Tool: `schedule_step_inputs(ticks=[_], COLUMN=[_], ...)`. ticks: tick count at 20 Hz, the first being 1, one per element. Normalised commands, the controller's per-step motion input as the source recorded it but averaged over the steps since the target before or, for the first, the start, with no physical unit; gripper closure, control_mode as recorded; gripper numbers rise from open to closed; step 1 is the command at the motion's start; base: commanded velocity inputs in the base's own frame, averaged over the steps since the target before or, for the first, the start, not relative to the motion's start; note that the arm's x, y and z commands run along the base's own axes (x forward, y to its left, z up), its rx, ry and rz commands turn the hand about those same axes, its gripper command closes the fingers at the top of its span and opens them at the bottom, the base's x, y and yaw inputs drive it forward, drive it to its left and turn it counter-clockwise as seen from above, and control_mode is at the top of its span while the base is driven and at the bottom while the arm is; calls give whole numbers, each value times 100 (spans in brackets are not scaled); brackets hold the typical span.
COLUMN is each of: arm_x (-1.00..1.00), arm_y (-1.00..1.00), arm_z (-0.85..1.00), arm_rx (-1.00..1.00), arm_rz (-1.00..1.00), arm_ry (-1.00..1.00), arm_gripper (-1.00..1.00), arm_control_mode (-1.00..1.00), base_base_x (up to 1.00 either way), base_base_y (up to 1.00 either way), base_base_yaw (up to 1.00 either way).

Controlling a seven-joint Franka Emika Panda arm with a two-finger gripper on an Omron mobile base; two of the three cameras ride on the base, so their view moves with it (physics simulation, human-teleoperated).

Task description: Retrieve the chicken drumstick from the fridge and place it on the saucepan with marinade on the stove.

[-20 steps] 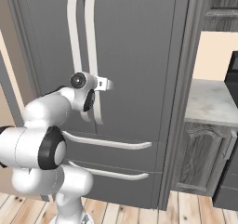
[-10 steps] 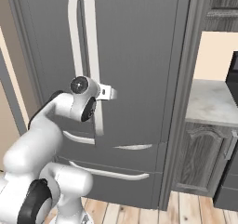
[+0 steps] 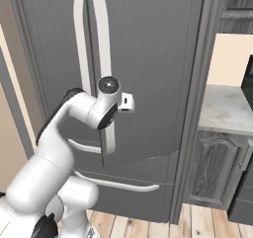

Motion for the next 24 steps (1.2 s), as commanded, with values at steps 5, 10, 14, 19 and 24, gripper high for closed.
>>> schedule_step_inputs(ticks=[5, 10, 14, 19, 24], arm_x=[-74, -68, -32, -20, -62], arm_y=[-97, -92, -32, 0, 0], arm_z=[-1, -5, 0, 0, 17], arm_rx=[5, 8, 4, 0, 0], arm_rz=[14, 11, 0, 0, -3], arm_ry=[11, 0, -2, 0, -8], arm_gripper=[100, 100, 100, -100, -100], arm_control_mode=[-100, -100, -100, -100, -100], base_base_x=[0, 0, 0, 0, 0], base_base_y=[0, 0, 0, 0, 0], base_base_yaw=[0, 0, 0, 0, 0])
